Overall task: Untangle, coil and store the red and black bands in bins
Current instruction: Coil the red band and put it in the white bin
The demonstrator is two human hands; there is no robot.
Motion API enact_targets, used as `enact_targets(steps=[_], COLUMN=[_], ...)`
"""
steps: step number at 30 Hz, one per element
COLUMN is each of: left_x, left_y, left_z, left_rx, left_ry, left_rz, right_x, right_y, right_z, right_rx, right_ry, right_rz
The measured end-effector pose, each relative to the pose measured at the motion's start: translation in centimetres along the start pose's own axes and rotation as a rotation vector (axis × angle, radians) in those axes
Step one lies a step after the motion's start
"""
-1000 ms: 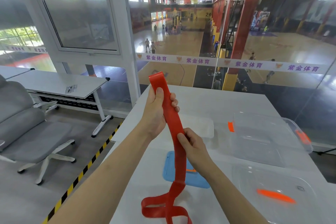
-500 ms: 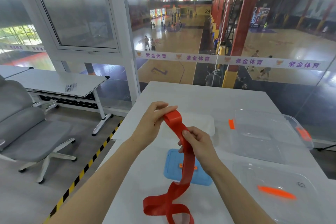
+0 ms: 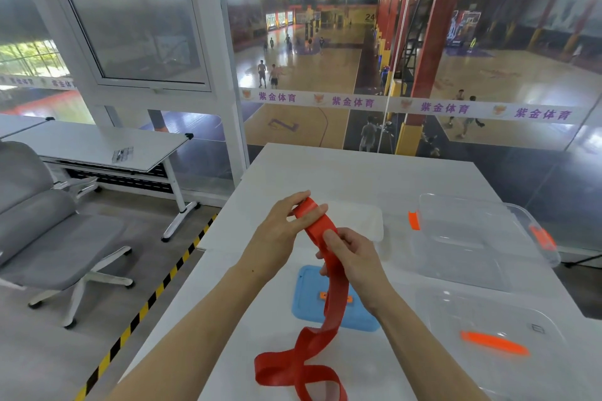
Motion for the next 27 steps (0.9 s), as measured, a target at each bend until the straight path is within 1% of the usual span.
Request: enact_targets(steps=[2,3,5,6,8,9,10,11,13,15,17,19,20,23,25,27], left_x=[0.3,0.3,0.1,0.6,1.1,1.5,1.6,1.7,1.2,0.3,-0.2,-0.1,0.1,0.5,0.4,0.3], left_y=[0.0,-0.1,-0.3,-0.3,-0.1,0.3,0.7,1.0,1.4,1.5,1.6,1.8,1.7,0.9,0.7,0.7], left_z=[0.4,0.8,1.0,1.1,0.5,0.2,0.1,0.1,0.3,0.6,0.7,0.9,1.1,1.8,2.0,1.9], left_rx=[0.028,0.074,0.091,0.086,0.066,0.029,0.022,0.058,0.212,0.324,0.331,0.33,0.358,0.45,0.442,0.391], left_ry=[-0.018,-0.015,0.053,0.002,-0.295,-0.385,-0.407,-0.384,-0.225,0.023,0.244,0.339,0.318,0.125,0.011,-0.104], left_rz=[-0.028,-0.009,0.076,0.063,-0.103,-0.194,-0.287,-0.372,-0.453,-0.413,-0.357,-0.344,-0.366,-0.448,-0.44,-0.422], right_x=[-0.1,-0.2,-0.2,-0.4,-0.9,-1.0,-1.0,-0.9,-0.4,-0.2,-0.2,-0.3,-0.4,-0.9,-1.3,-1.6], right_y=[0.2,0.3,0.4,0.4,0.5,0.5,0.5,0.4,0.3,0.2,0.1,0.0,-0.1,0.0,0.1,0.0], right_z=[-0.5,-0.7,-1.2,-1.4,-1.9,-1.9,-1.8,-1.6,-1.0,-0.5,-0.2,-0.2,-0.3,-0.8,-1.1,-1.4], right_rx=[-0.04,-0.055,-0.082,-0.098,-0.115,-0.108,-0.092,-0.071,-0.042,-0.008,0.009,0.002,-0.006,-0.026,-0.028,-0.027], right_ry=[-0.036,-0.06,-0.135,-0.183,-0.303,-0.391,-0.505,-0.621,-0.781,-0.844,-0.877,-0.892,-0.893,-0.839,-0.714,-0.52], right_rz=[-0.011,-0.025,-0.066,-0.09,-0.135,-0.165,-0.205,-0.253,-0.342,-0.394,-0.423,-0.443,-0.449,-0.418,-0.356,-0.289])
Point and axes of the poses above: each hand's wrist, its own y-axis towards the middle knuckle, its own z-axis out of the palm, x = y × z, the point moved 8 cm from there along y, towards the middle knuckle, and after that the axes turned 9 degrees about -z, right-handed, at the moved point
